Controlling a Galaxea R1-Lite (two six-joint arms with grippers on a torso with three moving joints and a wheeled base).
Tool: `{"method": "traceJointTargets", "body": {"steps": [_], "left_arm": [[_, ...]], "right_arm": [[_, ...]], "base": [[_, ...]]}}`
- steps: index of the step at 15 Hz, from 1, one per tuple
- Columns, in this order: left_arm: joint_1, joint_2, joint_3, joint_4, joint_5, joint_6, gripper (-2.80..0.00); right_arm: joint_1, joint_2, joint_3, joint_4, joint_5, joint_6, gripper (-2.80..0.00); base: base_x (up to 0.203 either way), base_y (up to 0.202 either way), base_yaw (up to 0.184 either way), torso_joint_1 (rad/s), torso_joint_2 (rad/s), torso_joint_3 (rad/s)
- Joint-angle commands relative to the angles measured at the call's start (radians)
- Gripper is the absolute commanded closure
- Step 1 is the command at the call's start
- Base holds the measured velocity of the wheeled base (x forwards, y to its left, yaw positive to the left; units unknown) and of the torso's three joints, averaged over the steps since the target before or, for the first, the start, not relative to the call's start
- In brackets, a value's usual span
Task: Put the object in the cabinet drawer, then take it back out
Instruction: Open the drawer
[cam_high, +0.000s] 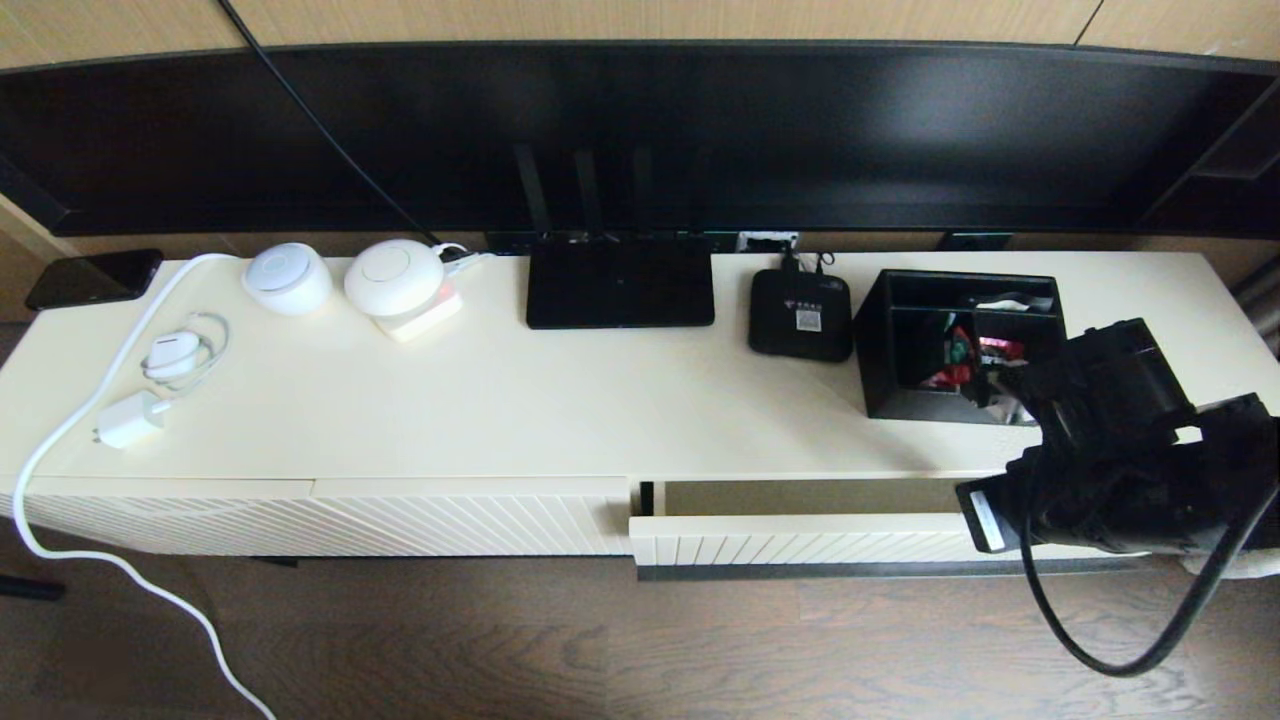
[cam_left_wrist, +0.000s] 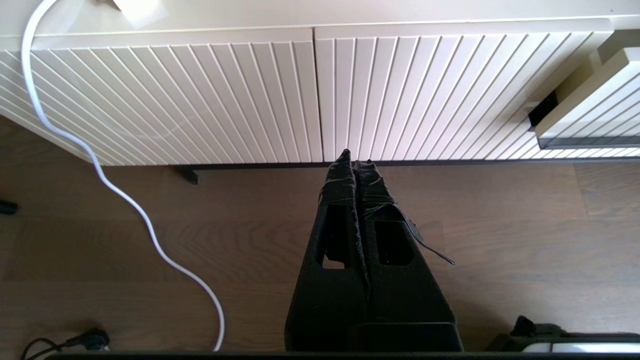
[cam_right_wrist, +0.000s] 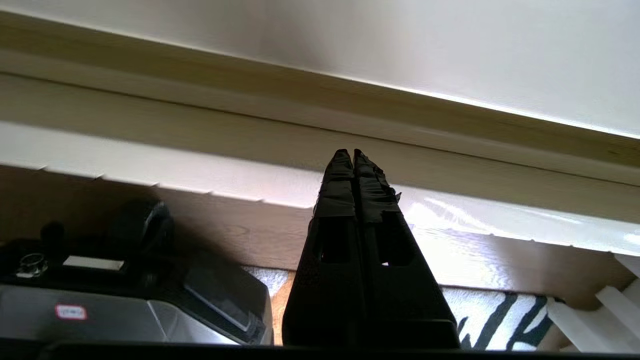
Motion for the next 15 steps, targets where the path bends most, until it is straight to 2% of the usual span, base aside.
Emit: {"method": "traceJointTargets", "body": {"steps": [1, 6, 10, 15], "left_arm": [[0.000, 0.002, 0.000, 0.000, 0.000, 0.000, 0.00], [0.000, 0.001, 0.000, 0.000, 0.000, 0.000, 0.00], [0.000, 0.002, 0.000, 0.000, 0.000, 0.000, 0.00], [0.000, 0.001, 0.000, 0.000, 0.000, 0.000, 0.00]], "right_arm": [[-0.007, 0.019, -0.001, -0.003, -0.001, 0.002, 0.00], [-0.010, 0.028, -0.013, -0.005, 0.002, 0.024, 0.00], [-0.010, 0.050, 0.035, -0.053, 0.000, 0.022, 0.00], [-0.008, 0.038, 0.059, -0.043, -0.003, 0.020, 0.00]], "base": [[0.000, 0.000, 0.000, 0.000, 0.00, 0.000], [0.000, 0.000, 0.000, 0.000, 0.00, 0.000], [0.000, 0.000, 0.000, 0.000, 0.00, 0.000], [0.000, 0.000, 0.000, 0.000, 0.00, 0.000]]}}
